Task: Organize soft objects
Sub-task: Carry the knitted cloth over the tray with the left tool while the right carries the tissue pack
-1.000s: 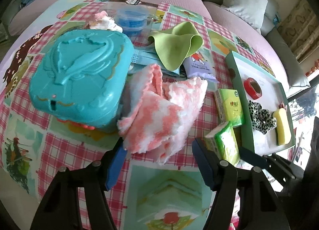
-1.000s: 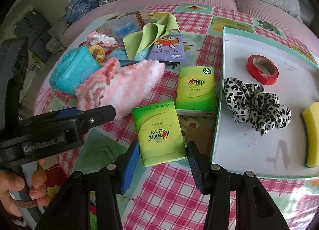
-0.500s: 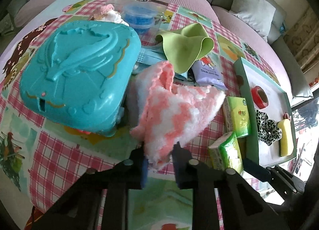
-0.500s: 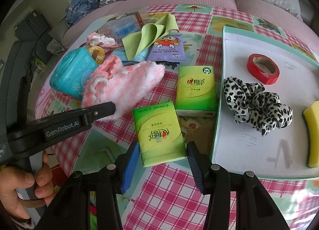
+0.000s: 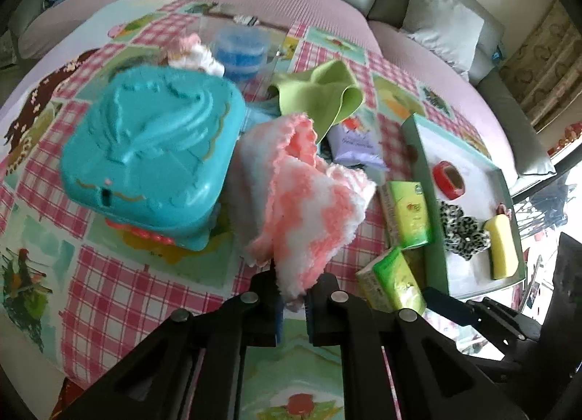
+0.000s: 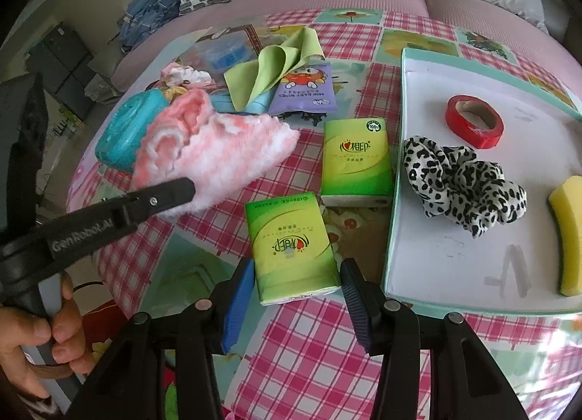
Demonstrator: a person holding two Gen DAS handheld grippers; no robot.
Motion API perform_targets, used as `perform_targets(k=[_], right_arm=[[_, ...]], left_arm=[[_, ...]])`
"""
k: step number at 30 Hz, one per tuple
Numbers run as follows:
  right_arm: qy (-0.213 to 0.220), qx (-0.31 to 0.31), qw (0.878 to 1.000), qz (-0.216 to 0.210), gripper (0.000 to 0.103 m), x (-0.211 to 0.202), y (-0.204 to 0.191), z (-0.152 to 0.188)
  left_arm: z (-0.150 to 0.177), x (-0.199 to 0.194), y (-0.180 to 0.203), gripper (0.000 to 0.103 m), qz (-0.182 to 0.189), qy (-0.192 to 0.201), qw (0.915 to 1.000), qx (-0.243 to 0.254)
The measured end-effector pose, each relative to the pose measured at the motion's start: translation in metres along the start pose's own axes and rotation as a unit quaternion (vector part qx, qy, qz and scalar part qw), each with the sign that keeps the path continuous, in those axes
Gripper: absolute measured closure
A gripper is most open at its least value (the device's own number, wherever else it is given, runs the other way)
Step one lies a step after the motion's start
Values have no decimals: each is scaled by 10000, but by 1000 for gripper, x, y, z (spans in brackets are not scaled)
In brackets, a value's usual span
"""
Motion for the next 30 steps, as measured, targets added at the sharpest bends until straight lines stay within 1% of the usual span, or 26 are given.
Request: perform_targets(k=[9,15,19,24,30], right_arm=[[223,48,9997,-3,52,-22,-1,-1],[514,129,9986,12,52,-47,5,-6],[688,208,9974,81,52,-62,17,-11],[904,390,9950,192,52,-83,41,-23],[1104,626,9912,381,52,-105,80,-33]], left_arm=[[-8,-33,10,94,85,312,9994,113],[-23,-59,29,94,146,600,9974,363],[-38,-71,41,94,163,759,9956,524],[-59,-81,66,94,177,943,9916,873],[-78,-79,100,94,191,1051,9858,1295]])
Point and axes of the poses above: each gripper's, at about its wrist camera, not at the fingertips, and x roughly the way its jaws point, y to its right, z to its underside, the point moved 10 cm from there along x, roughly the way its jaws point, and after that the axes turned 4 degrees about x, right-handed, at the moved point
